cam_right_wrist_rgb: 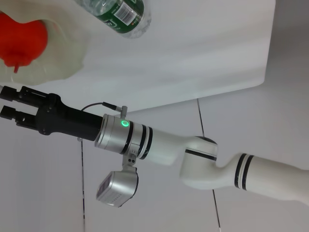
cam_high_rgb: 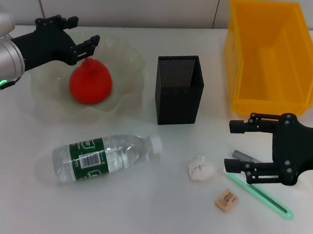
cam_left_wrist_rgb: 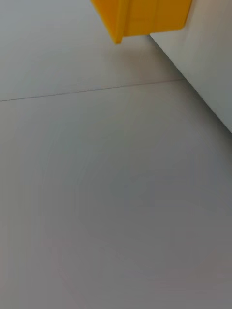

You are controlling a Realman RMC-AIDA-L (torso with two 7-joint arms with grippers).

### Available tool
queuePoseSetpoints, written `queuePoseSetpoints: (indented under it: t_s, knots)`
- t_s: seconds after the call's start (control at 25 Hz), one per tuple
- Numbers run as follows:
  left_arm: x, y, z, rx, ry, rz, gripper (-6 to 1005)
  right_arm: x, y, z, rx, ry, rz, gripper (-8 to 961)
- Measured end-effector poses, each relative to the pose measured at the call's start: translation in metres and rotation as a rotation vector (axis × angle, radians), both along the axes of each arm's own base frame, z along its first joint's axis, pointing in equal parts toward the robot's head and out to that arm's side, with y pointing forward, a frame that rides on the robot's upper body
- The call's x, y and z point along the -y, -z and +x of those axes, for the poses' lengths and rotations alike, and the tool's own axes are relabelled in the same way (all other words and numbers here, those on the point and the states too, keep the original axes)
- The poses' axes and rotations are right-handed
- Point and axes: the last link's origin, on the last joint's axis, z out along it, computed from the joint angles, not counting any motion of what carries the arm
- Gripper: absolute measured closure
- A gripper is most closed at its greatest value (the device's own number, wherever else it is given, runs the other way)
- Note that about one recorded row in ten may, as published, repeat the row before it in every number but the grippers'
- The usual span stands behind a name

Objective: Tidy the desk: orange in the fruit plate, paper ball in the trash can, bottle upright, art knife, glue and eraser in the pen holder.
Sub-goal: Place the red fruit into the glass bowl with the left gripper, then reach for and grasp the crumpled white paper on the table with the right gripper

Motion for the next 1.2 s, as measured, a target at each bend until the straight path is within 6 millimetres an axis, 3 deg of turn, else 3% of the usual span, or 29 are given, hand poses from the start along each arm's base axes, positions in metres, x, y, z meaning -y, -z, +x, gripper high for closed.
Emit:
queuePoseSetpoints:
  t_s: [0.12, 0.2, 0.44, 0.56, 0.68, 0.76, 1.2]
  knots:
    - [0.0, -0.001, 0.001, 0.011, 0.003, 0.004, 510, -0.001, -0.002, 0.001, 0.001, 0.006, 0.01, 197]
    - [0.0, -0.001, 0.002, 0.017, 0.003, 0.001, 280, -0.002, -0.004, 0.002, 0.001, 0.014, 0.019, 197]
    - [0.016, -0.016, 0.015, 0.137, 0.062, -0.061, 181, -0.015, -0.014, 0.008, 0.065, 0.145, 0.039, 198]
    - [0.045, -0.025, 0.028, 0.218, 0.184, -0.172, 181, -0.026, -0.013, 0.008, 0.152, 0.22, 0.024, 198]
    - [0.053, -0.027, 0.03, 0.231, 0.218, -0.202, 181, -0.034, -0.01, 0.006, 0.194, 0.259, -0.002, 197]
    - [0.071, -0.03, 0.033, 0.254, 0.282, -0.255, 181, -0.045, -0.005, 0.0, 0.256, 0.304, -0.048, 197]
    - [0.104, -0.027, 0.043, 0.258, 0.394, -0.377, 181, -0.067, 0.016, -0.039, 0.501, 0.346, -0.145, 197]
